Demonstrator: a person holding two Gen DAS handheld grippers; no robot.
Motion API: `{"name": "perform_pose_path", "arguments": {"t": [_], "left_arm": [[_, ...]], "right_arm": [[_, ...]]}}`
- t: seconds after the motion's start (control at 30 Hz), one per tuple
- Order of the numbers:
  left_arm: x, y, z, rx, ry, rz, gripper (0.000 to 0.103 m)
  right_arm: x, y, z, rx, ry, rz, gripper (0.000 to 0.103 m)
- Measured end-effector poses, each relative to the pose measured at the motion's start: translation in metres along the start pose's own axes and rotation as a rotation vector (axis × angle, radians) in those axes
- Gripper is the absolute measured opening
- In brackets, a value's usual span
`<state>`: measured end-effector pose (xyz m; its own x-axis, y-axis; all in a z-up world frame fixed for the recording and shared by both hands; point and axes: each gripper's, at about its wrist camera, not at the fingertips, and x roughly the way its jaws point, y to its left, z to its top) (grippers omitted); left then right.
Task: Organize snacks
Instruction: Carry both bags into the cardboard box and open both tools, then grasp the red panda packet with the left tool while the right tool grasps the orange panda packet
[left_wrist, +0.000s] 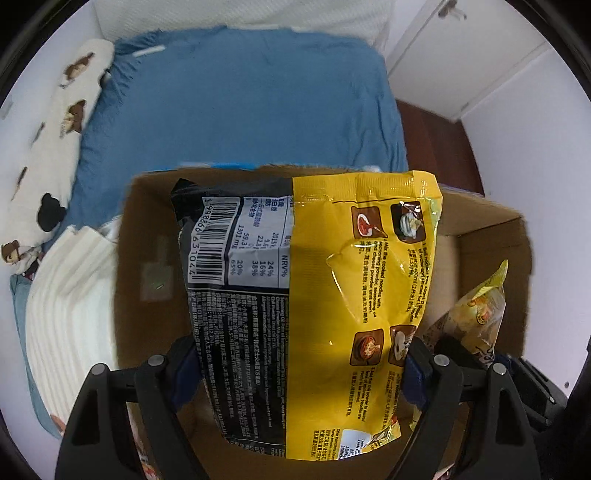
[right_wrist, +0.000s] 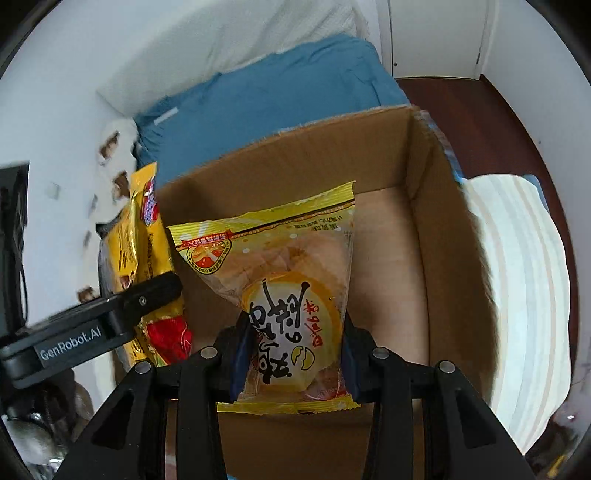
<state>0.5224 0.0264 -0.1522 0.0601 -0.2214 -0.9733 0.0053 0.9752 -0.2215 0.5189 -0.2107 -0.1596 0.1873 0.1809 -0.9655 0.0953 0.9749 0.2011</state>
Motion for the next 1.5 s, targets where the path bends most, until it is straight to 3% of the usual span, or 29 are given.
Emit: {"name": "perform_pose_path", "arguments": {"t": [0.13, 0.3, 0.37, 0.4, 0.43, 0.47, 0.8, 1.03, 1.3, 1.5], "left_arm": [[0.023, -0.001, 0.01, -0.009, 0.048, 0.018, 0.085], [0.035, -0.007, 0.018, -0.001, 0.072, 0.029, 0.086], [0.035, -0.009, 0.015, -0.003, 0.071, 0.05, 0.087], [0.033, -0.007, 0.011, -0.008, 0.069, 0.046, 0.088], [0.032, -0.006, 0.009, -0.013, 0.064, 0.028, 0.093], [0.031, -0.003, 0.007, -0.014, 0.062, 0.024, 0.094], [-0.015, 0.005, -0.011, 0.008, -0.055, 0.016, 0.094], [-0.061, 0.004, -0.028, 0.011, -0.164, 0.034, 0.094], [-0.119, 0.017, -0.088, -0.007, -0.31, 0.016, 0.094], [-0.152, 0.03, -0.164, -0.034, -0.406, 0.032, 0.094]], "right_arm": [[0.028, -0.001, 0.017, -0.023, 0.012, -0.056, 0.043], [0.054, -0.005, 0.033, -0.035, 0.071, -0.047, 0.046], [0.062, -0.007, 0.037, -0.034, 0.101, -0.057, 0.055], [0.07, -0.013, 0.042, -0.032, 0.114, -0.068, 0.068], [0.074, -0.016, 0.042, -0.038, 0.124, -0.068, 0.088], [0.076, -0.018, 0.041, -0.037, 0.133, -0.045, 0.095], [0.065, -0.006, 0.024, -0.103, 0.118, -0.041, 0.096], [0.012, 0.006, -0.003, -0.12, 0.053, -0.041, 0.096], [-0.044, 0.013, -0.043, -0.127, -0.049, 0.001, 0.096], [-0.087, 0.012, -0.106, -0.124, -0.115, 0.066, 0.096]]}}
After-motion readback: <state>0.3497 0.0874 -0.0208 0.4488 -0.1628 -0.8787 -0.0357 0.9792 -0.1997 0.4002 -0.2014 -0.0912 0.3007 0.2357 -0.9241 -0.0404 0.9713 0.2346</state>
